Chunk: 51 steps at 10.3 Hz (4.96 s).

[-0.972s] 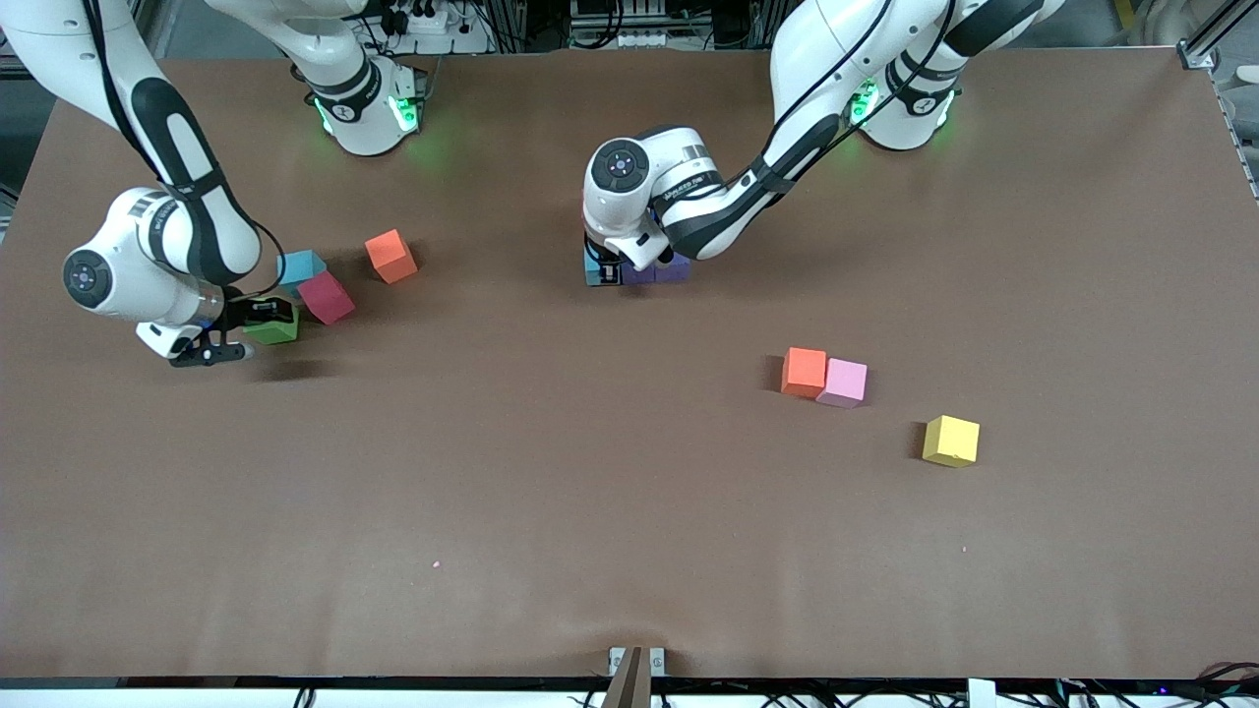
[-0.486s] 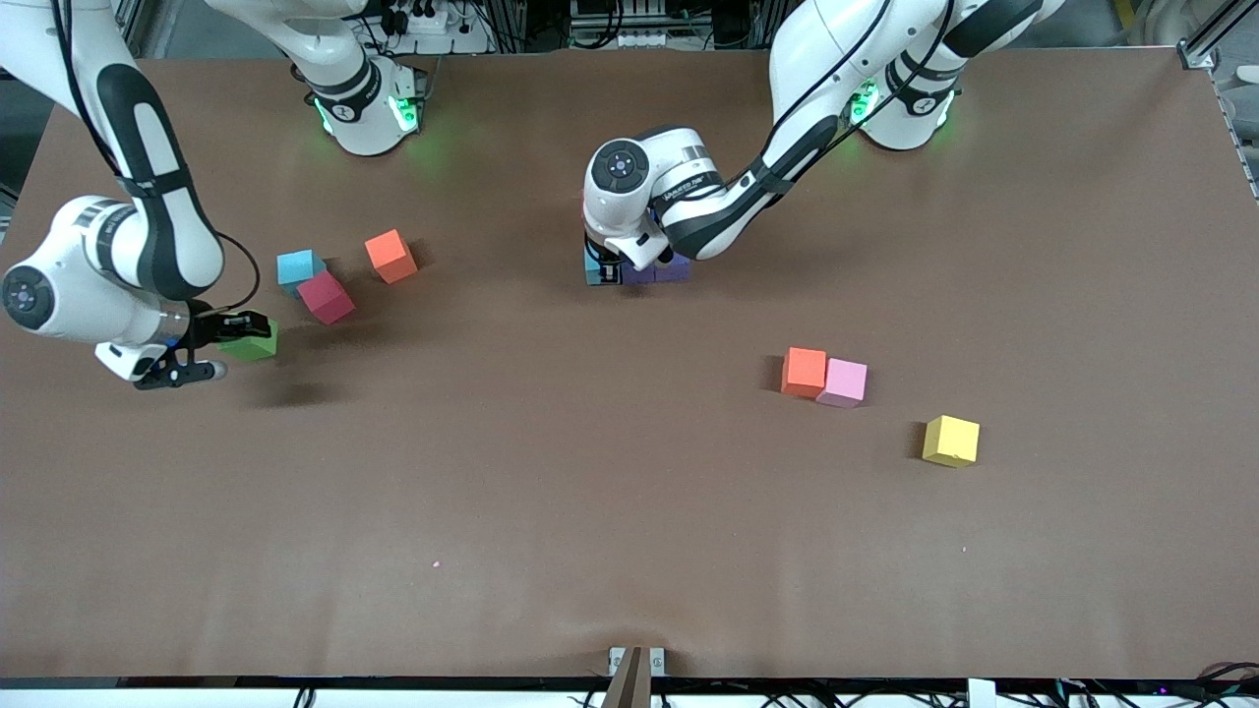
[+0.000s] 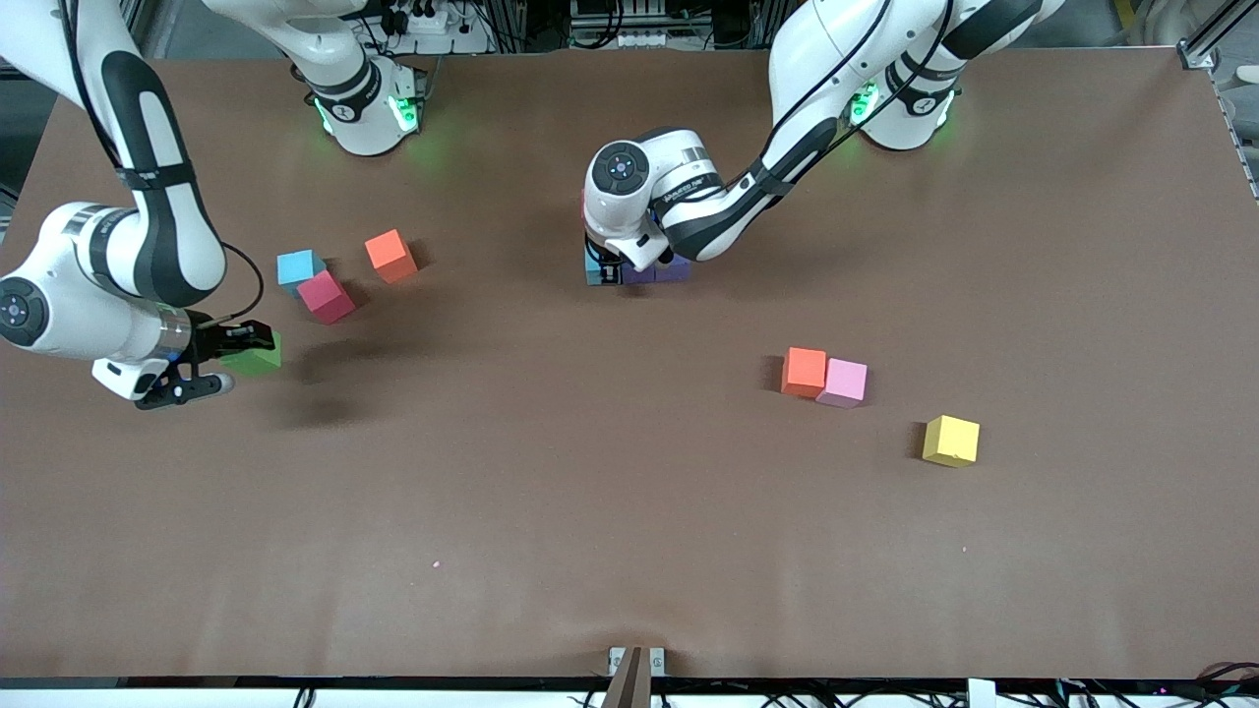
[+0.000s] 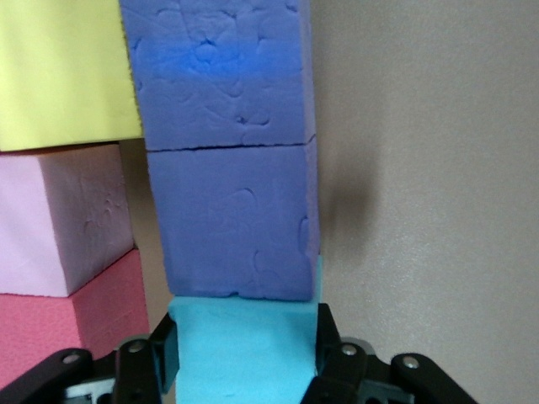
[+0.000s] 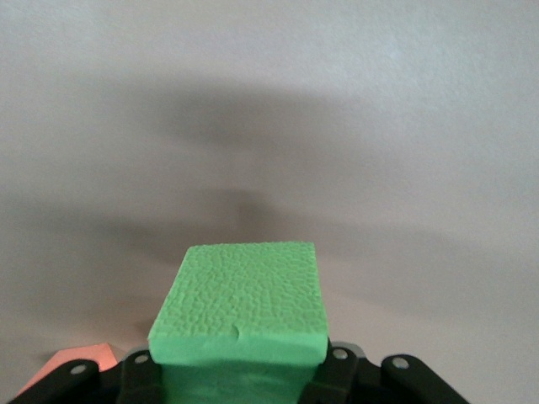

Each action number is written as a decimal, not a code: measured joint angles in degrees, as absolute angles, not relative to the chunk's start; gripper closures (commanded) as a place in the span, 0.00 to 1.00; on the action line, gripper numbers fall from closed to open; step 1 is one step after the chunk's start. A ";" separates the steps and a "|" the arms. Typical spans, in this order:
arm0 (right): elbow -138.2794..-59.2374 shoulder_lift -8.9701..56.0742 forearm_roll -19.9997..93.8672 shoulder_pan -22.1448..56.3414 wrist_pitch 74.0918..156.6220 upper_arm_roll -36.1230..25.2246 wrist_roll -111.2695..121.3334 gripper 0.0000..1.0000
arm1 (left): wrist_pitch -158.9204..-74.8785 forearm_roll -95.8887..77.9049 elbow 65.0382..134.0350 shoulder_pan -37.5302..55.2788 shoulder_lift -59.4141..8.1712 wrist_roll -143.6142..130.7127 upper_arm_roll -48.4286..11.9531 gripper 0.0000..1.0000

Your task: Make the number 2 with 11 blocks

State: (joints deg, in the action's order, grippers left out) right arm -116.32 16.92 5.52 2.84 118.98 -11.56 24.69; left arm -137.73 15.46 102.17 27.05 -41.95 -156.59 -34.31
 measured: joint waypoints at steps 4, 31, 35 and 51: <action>-115.77 16.92 5.53 8.23 118.92 -11.46 17.31 0.89 | -136.65 15.46 101.25 27.00 -40.25 -156.59 -34.47 0.00; -95.29 38.30 17.06 55.50 122.68 -10.86 -27.97 0.89 | -120.37 15.84 96.55 -0.29 -36.26 -112.85 -31.30 0.00; -97.10 39.03 16.72 55.78 124.24 -10.87 -28.05 0.89 | -120.36 15.84 96.58 -0.25 -37.98 -112.87 -31.47 0.00; -99.73 37.67 16.95 56.16 125.66 -10.21 -28.11 0.88 | -117.19 18.02 100.25 -4.22 -36.06 -112.86 -34.72 0.00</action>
